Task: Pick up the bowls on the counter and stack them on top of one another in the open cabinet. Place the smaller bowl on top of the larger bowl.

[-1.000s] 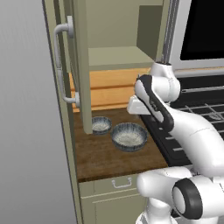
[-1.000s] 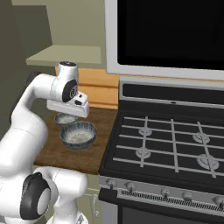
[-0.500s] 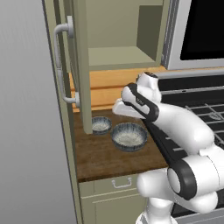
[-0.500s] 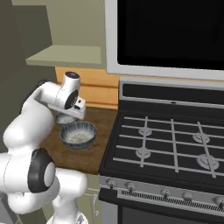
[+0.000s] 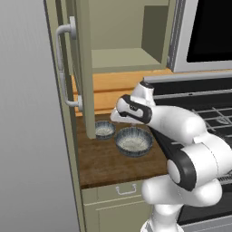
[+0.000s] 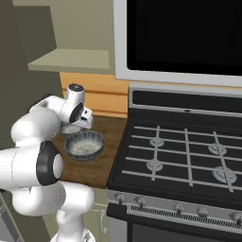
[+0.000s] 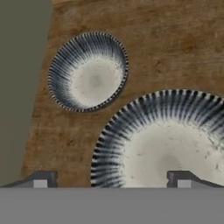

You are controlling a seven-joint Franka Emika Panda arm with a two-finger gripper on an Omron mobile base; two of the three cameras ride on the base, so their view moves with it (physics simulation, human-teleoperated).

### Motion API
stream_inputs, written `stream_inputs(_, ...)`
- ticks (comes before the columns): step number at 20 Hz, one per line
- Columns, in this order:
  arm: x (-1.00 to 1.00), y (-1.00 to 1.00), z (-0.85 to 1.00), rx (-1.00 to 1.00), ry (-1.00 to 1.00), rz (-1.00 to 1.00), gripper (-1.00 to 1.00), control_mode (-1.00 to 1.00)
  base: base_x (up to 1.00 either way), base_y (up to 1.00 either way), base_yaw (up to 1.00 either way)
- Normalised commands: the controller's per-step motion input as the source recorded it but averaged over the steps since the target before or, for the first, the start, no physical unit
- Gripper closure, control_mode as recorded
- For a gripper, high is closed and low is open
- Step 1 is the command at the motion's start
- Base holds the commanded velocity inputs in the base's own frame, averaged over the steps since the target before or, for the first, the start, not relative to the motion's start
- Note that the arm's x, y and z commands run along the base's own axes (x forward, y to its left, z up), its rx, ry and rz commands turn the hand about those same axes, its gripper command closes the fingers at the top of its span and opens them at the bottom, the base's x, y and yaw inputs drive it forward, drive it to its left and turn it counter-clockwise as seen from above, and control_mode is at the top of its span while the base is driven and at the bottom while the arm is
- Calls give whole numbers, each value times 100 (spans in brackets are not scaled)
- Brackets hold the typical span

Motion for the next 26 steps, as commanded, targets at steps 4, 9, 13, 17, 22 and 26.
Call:
stream_inputs(4, 47, 0, -3, 0, 1, 0, -100, -100, 0, 0, 0)
stream_inputs(9, 55, 1, -14, -1, 8, 0, -100, -100, 0, 0, 0)
stream_inputs(13, 32, 17, -46, -1, 2, 0, -100, -100, 0, 0, 0)
stream_inputs(17, 23, 36, -54, -2, 0, 0, -100, -100, 0, 0, 0)
stream_inputs(22, 27, 19, -15, -2, 0, 0, -100, -100, 0, 0, 0)
stream_inputs(26, 32, 0, -5, -2, 0, 0, -100, -100, 0, 0, 0)
